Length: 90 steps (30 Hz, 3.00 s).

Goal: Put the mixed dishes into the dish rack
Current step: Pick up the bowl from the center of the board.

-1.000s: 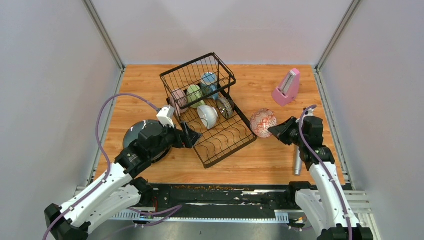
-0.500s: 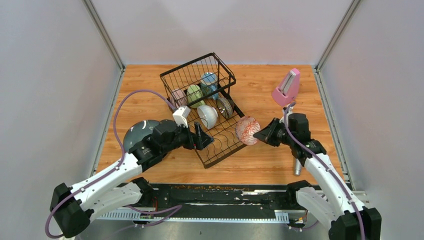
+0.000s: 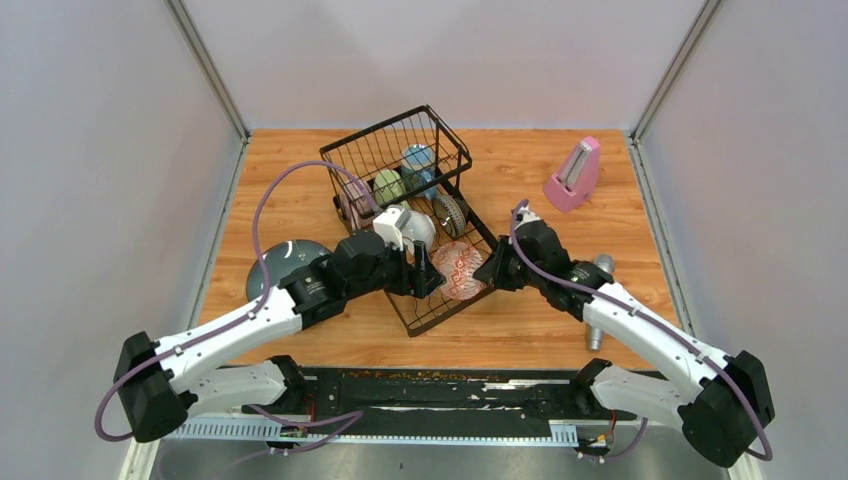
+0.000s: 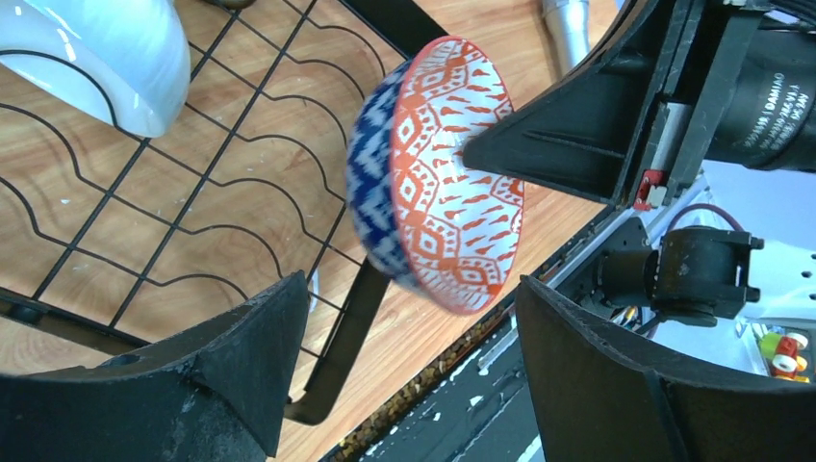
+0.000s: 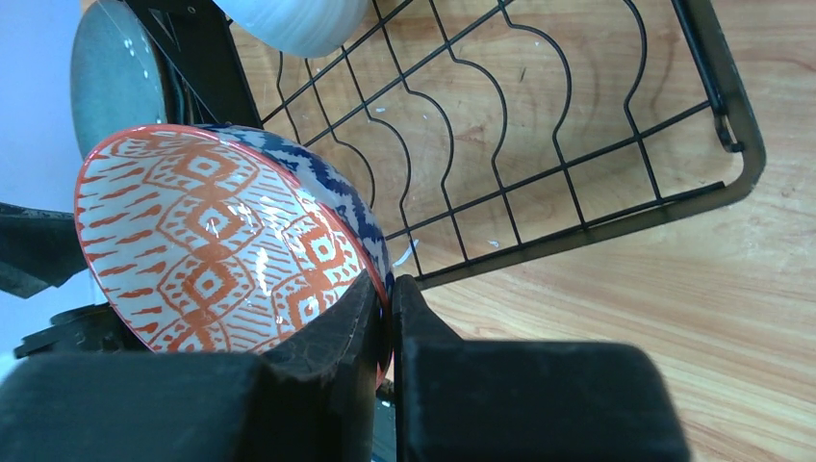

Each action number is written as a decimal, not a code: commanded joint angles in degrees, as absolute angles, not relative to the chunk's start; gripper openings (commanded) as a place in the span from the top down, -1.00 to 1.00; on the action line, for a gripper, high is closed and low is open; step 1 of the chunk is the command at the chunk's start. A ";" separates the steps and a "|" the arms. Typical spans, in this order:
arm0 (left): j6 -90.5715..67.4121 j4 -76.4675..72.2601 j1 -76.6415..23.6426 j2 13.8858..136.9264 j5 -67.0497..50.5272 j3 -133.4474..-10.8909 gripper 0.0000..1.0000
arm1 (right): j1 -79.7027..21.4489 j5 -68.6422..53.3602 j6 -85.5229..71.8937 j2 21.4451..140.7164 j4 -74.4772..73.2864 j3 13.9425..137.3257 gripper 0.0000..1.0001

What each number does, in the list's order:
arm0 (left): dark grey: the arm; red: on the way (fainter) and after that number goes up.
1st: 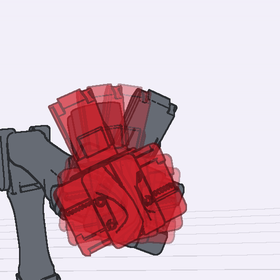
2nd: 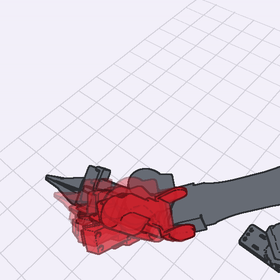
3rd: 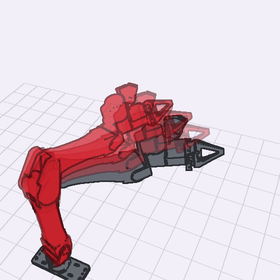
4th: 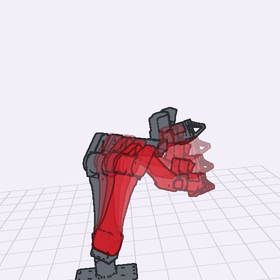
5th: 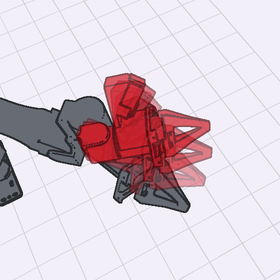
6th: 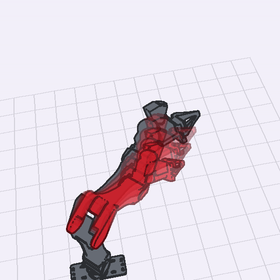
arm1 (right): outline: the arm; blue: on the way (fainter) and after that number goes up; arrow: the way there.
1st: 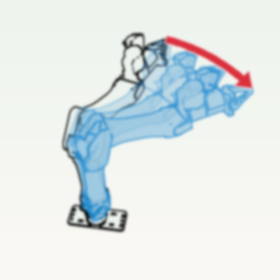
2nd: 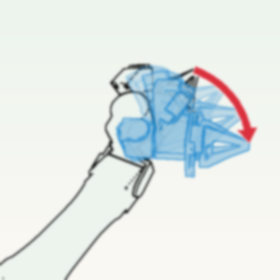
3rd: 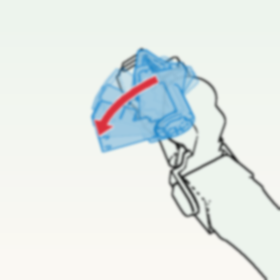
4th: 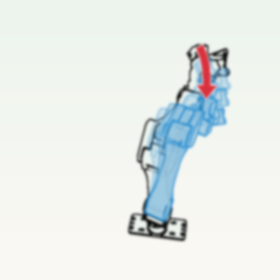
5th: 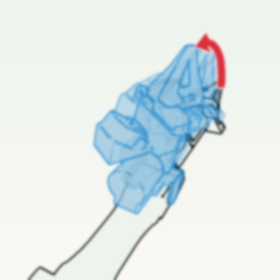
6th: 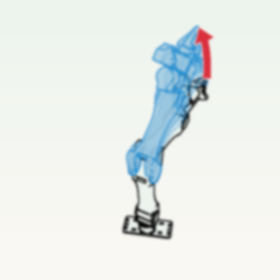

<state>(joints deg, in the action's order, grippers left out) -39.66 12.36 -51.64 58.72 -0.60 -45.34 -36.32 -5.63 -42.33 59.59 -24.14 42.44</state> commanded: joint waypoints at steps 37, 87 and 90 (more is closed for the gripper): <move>-38.61 -0.59 -41.54 50.42 -14.44 -35.83 1.00 | -41.94 -27.16 -34.17 58.98 -6.48 45.10 -0.66; -34.91 2.73 -35.22 50.61 -23.58 -35.98 -0.38 | -41.91 -24.41 -37.73 60.85 0.71 43.71 0.11; -33.95 5.92 -35.20 49.75 -20.81 -36.72 -0.49 | -41.92 -19.59 -35.59 60.73 -2.47 43.68 0.11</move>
<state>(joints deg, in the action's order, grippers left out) -36.12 1.91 -35.18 51.27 -24.62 -33.47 -41.78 -27.03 -37.28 61.41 -1.98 43.72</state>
